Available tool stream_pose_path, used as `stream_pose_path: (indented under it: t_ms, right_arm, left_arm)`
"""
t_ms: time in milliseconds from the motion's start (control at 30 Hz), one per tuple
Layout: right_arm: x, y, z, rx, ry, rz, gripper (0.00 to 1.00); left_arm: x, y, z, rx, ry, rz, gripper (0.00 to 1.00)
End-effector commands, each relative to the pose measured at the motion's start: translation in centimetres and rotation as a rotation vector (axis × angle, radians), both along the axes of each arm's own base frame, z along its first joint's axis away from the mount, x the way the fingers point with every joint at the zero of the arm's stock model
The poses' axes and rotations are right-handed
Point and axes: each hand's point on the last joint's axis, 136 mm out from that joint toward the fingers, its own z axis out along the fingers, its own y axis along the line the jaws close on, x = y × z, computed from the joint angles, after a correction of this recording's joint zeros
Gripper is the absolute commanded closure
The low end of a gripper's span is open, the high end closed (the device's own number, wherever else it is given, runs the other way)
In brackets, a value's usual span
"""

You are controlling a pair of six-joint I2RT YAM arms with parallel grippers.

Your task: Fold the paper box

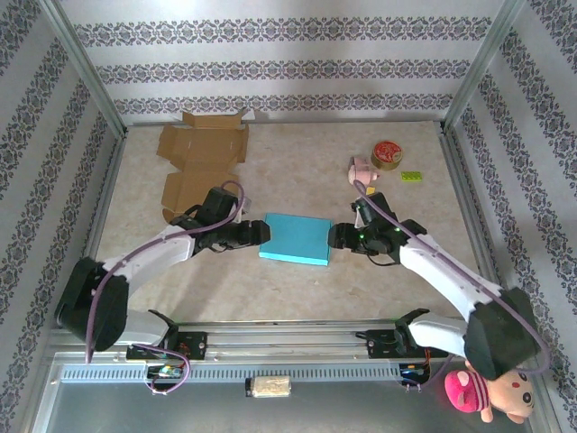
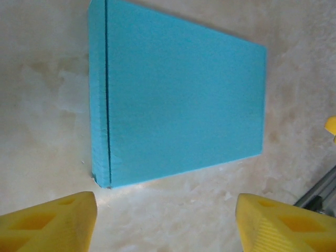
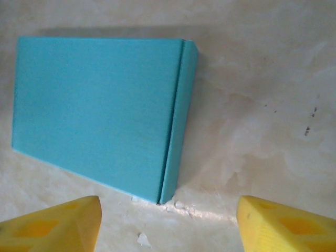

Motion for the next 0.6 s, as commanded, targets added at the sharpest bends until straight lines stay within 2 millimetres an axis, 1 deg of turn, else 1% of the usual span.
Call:
stream_pose_path:
  t_ms: [0, 67, 133, 233, 300, 333, 400, 433, 500, 567]
  right_arm:
    - [0.0, 2.6, -1.7, 0.128, 0.093, 0.004, 0.28]
    - [0.2, 3.9, -2.3, 0.163, 0.121, 0.019, 0.28]
    - [0.4, 5.0, -3.0, 0.181, 0.135, 0.035, 0.33]
    - [1.2, 5.4, -4.0, 0.164, 0.130, 0.018, 0.42]
    - [2.2, 5.8, -4.2, 0.172, 0.114, 0.005, 0.50]
    - [2.8, 5.9, -4.4, 0.167, 0.108, -0.002, 0.53]
    - [4.4, 6.1, -4.7, 0.158, 0.089, -0.020, 0.55]
    - [5.8, 6.1, -4.8, 0.152, 0.065, -0.037, 0.56]
    - [9.0, 5.7, -5.1, 0.134, 0.018, -0.086, 0.58]
    - [13.1, 5.9, -4.9, 0.147, -0.033, -0.115, 0.58]
  left_arm:
    - [1.2, -1.9, -0.4, -0.036, -0.021, -0.024, 0.27]
    - [2.0, -2.5, -0.8, -0.045, -0.021, -0.032, 0.25]
    - [2.6, -3.0, -1.5, -0.044, -0.025, -0.045, 0.24]
    - [3.5, -3.0, -3.1, -0.008, -0.028, -0.051, 0.25]
    - [4.3, -3.5, -3.8, -0.007, -0.023, -0.061, 0.31]
    - [4.8, -4.0, -3.9, -0.023, -0.025, -0.064, 0.36]
    - [6.1, -5.0, -3.8, -0.053, -0.039, -0.057, 0.46]
    - [7.2, -5.3, -3.7, -0.058, -0.055, -0.045, 0.49]
    - [9.9, -5.4, -3.6, -0.046, -0.090, -0.009, 0.50]
    - [13.8, -5.7, -3.1, -0.048, -0.157, 0.027, 0.51]
